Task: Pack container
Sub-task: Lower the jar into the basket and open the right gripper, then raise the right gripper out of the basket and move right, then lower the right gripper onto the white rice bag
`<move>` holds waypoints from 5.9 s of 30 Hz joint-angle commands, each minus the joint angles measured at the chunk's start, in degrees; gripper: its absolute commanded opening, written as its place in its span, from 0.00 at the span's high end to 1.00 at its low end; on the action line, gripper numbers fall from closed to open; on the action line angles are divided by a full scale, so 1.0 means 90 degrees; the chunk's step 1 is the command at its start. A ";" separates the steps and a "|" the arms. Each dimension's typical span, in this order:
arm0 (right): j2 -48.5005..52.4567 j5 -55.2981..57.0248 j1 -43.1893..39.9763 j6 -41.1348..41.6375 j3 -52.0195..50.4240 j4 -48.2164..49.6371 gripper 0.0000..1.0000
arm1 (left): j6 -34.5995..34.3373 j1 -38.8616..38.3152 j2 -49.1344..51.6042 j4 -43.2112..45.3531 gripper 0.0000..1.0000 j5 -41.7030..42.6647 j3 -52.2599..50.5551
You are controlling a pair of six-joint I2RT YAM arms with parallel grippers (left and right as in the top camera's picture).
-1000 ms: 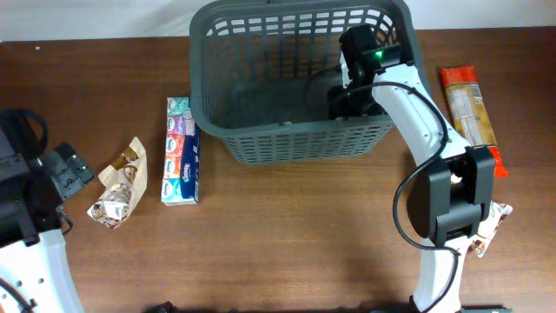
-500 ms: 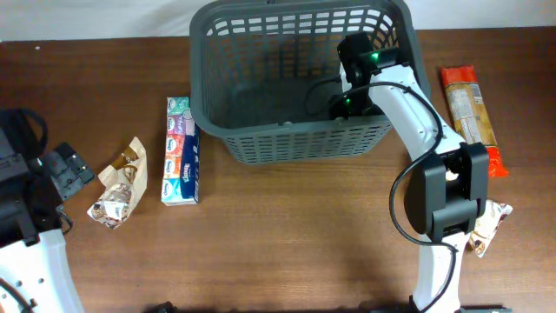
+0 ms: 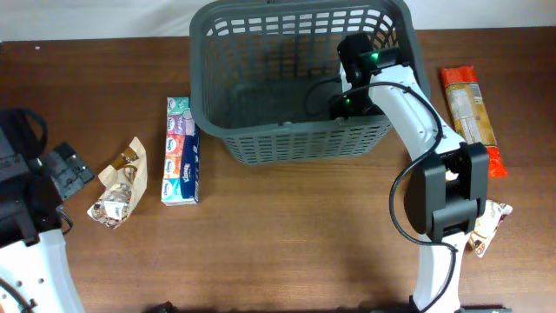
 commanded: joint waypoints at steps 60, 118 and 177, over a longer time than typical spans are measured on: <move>-0.4874 0.2203 -0.3699 0.2875 0.1814 -0.3184 0.01 | 0.0012 0.0039 -0.0083 0.0015 0.01 0.0051 0.0100; -0.3218 0.1540 -0.4199 0.9044 -0.3847 -0.0396 0.01 | 0.0012 0.0039 -0.0083 0.0015 0.01 0.0051 0.0100; -0.1615 0.0420 -0.5010 0.8915 -0.4452 0.0906 0.01 | 0.0012 0.0039 -0.0083 0.0015 0.01 0.0051 0.0100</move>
